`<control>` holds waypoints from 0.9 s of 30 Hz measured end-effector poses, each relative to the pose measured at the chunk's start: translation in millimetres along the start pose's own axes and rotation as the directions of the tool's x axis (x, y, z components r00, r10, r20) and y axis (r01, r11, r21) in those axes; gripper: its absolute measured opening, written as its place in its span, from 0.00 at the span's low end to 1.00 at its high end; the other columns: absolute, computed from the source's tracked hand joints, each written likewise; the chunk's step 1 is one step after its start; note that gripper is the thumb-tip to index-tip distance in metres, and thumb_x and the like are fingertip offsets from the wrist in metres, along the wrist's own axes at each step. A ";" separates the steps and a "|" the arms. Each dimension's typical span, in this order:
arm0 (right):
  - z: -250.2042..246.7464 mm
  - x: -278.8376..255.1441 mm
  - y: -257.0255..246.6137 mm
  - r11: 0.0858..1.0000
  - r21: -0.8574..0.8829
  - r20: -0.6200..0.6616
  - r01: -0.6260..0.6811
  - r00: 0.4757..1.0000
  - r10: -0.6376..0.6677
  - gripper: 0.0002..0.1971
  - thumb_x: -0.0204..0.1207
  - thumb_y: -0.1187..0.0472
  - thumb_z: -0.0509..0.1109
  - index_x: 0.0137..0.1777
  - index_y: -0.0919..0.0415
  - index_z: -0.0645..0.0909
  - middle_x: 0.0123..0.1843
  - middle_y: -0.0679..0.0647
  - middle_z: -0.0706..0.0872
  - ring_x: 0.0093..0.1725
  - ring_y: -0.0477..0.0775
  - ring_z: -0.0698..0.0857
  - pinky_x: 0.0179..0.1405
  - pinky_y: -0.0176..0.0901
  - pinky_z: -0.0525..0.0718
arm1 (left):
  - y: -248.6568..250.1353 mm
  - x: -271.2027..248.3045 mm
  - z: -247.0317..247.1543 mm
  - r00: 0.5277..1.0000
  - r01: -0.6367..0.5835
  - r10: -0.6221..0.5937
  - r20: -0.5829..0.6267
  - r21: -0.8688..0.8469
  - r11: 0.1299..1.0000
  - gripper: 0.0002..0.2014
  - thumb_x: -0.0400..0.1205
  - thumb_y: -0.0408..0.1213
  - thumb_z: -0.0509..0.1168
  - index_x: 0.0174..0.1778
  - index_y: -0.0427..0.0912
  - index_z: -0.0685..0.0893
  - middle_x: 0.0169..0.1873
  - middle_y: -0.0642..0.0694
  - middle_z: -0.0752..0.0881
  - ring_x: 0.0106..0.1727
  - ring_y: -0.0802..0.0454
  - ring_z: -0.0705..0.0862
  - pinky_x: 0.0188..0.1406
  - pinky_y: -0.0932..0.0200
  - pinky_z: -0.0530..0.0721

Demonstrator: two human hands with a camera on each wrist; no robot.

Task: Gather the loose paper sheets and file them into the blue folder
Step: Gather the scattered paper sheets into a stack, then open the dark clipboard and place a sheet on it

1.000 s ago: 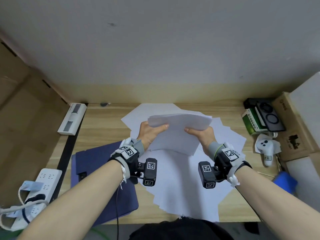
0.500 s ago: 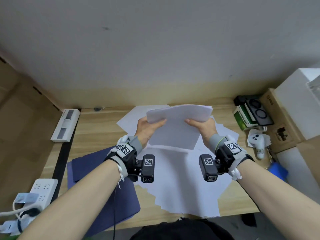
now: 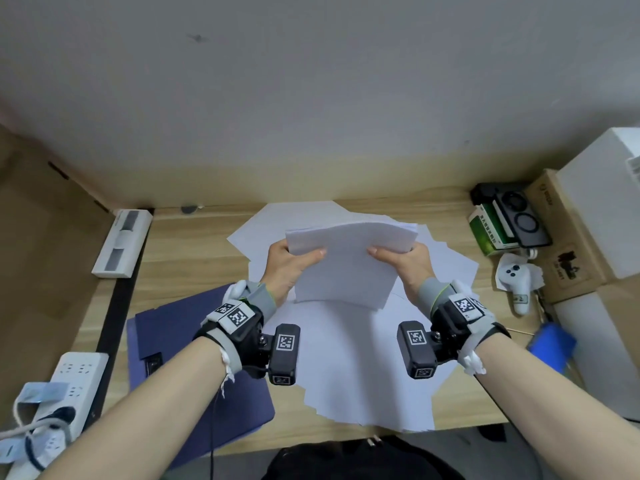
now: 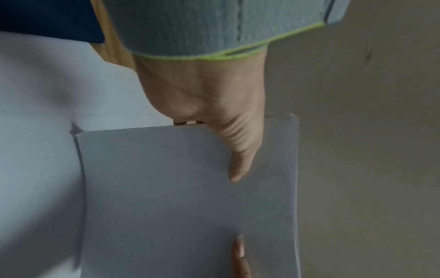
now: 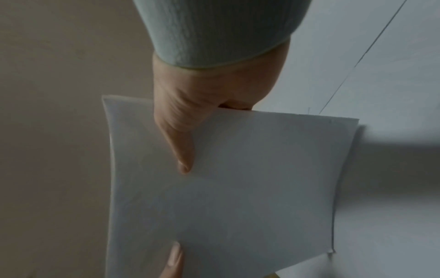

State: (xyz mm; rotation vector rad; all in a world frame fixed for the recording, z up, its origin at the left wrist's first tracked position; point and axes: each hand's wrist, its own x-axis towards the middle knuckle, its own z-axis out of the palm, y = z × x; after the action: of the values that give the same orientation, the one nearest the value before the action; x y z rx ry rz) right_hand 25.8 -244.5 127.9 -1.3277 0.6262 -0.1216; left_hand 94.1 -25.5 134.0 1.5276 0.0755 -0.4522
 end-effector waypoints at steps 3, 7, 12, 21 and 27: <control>-2.3 -8.2 11.3 0.998 -0.049 0.033 -0.036 0.999 0.038 0.15 0.63 0.71 0.84 0.49 0.63 0.89 0.49 0.59 0.93 0.46 0.56 0.92 0.46 0.45 0.89 | -14.9 -8.7 -1.4 0.999 0.048 -0.047 -0.016 0.061 0.997 0.09 0.72 0.27 0.77 0.45 0.43 0.90 0.43 0.47 0.92 0.41 0.58 0.91 0.43 0.62 0.86; -3.0 -13.1 17.4 0.998 -0.045 0.054 -0.036 0.998 0.038 0.13 0.64 0.74 0.83 0.46 0.60 0.89 0.46 0.55 0.93 0.44 0.52 0.91 0.44 0.41 0.89 | -19.3 -19.3 6.4 0.998 0.051 -0.048 -0.052 0.058 0.997 0.10 0.72 0.25 0.76 0.47 0.42 0.90 0.43 0.46 0.92 0.43 0.55 0.91 0.44 0.62 0.84; -10.2 -12.1 27.8 0.998 -0.053 0.147 -0.037 0.988 0.044 0.14 0.63 0.74 0.82 0.46 0.59 0.89 0.46 0.55 0.93 0.44 0.51 0.91 0.44 0.37 0.88 | -25.1 -32.2 10.8 0.994 0.056 -0.053 -0.097 0.034 0.998 0.13 0.72 0.23 0.76 0.46 0.44 0.90 0.40 0.53 0.92 0.40 0.63 0.90 0.44 0.65 0.85; -13.2 1.1 54.3 0.994 -0.081 0.169 -0.078 0.981 0.091 0.14 0.62 0.71 0.84 0.47 0.60 0.89 0.46 0.54 0.93 0.43 0.49 0.90 0.47 0.41 0.89 | -43.6 -48.6 17.9 0.955 0.093 -0.081 -0.284 0.029 0.995 0.13 0.73 0.23 0.74 0.41 0.48 0.88 0.36 0.57 0.92 0.40 0.61 0.90 0.43 0.63 0.87; -3.9 6.7 63.8 0.978 -0.148 0.162 -0.150 0.971 0.174 0.09 0.66 0.67 0.83 0.44 0.59 0.90 0.45 0.53 0.93 0.45 0.52 0.90 0.53 0.45 0.87 | -53.0 -50.7 6.4 0.939 0.159 -0.120 -0.321 0.098 0.982 0.08 0.77 0.27 0.73 0.48 0.43 0.86 0.41 0.52 0.89 0.41 0.60 0.87 0.33 0.74 0.84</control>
State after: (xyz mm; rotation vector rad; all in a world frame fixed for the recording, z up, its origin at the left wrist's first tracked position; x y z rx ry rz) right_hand 12.6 -234.1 65.9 -1.3939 0.5992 0.1717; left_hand 28.7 -18.6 100.9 1.7127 0.4147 -0.3261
